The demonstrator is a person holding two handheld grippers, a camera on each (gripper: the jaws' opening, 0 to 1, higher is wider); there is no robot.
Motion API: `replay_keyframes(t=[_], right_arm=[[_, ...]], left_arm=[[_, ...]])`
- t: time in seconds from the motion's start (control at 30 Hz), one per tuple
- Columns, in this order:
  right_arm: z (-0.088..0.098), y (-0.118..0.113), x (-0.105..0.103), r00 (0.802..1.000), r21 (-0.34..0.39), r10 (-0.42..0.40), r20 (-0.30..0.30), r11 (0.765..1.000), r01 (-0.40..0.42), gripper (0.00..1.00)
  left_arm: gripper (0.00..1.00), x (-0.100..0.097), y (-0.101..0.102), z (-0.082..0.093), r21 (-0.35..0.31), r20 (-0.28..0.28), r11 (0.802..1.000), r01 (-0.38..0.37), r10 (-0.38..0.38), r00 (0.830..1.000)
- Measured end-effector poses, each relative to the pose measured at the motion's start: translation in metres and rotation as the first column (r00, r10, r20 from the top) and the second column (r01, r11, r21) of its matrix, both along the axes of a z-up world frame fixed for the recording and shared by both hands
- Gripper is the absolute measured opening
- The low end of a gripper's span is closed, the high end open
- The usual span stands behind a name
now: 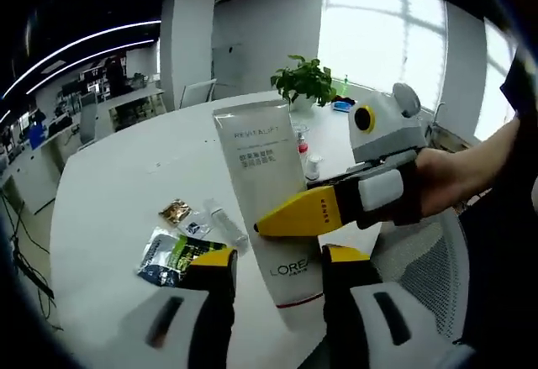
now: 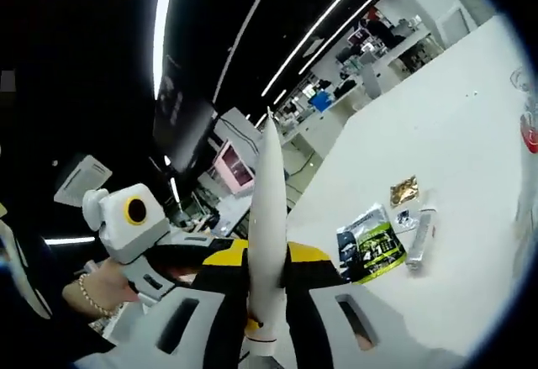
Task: Arrange the skincare products in the storage area until every visible bottle or jar stands upright without overlapping.
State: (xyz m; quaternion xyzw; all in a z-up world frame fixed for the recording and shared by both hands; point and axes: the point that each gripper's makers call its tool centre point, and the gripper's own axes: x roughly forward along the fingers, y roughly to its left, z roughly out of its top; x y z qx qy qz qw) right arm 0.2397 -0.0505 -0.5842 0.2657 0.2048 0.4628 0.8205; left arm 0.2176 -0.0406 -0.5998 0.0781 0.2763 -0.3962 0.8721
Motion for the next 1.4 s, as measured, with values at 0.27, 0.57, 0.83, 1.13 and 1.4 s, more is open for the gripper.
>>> replay_keyframes(t=[0.27, 0.57, 0.83, 1.13, 1.4], right_arm=[[0.005, -0.007, -0.013, 0.996, -0.007, 0.064, 0.054, 0.998, -0.064, 0.15], [0.012, -0.009, -0.05, 0.924, -0.118, 0.325, 0.2, 0.945, -0.307, 0.15], [0.016, -0.004, -0.076, 0.807, -0.239, 0.522, 0.276, 0.851, -0.468, 0.15], [0.018, -0.001, -0.089, 0.764, -0.237, 0.578, 0.287, 0.815, -0.528, 0.16], [0.015, -0.001, -0.087, 0.745, -0.255, 0.601, 0.289, 0.799, -0.545, 0.16]], left_arm=[[0.39, -0.019, 0.01, 0.001, -0.055, -0.078, 0.995, 0.08, -0.084, 0.993], [0.45, -0.01, 0.0, 0.063, -0.412, -0.063, 0.911, 0.033, -0.064, 0.996], [0.45, -0.026, -0.03, 0.072, -0.379, -0.012, 0.905, 0.192, -0.213, 0.977], [0.28, -0.041, -0.047, 0.07, -0.336, 0.027, 0.898, 0.284, -0.293, 0.956], [0.22, -0.041, -0.054, 0.069, -0.275, 0.078, 0.904, 0.328, -0.319, 0.944]])
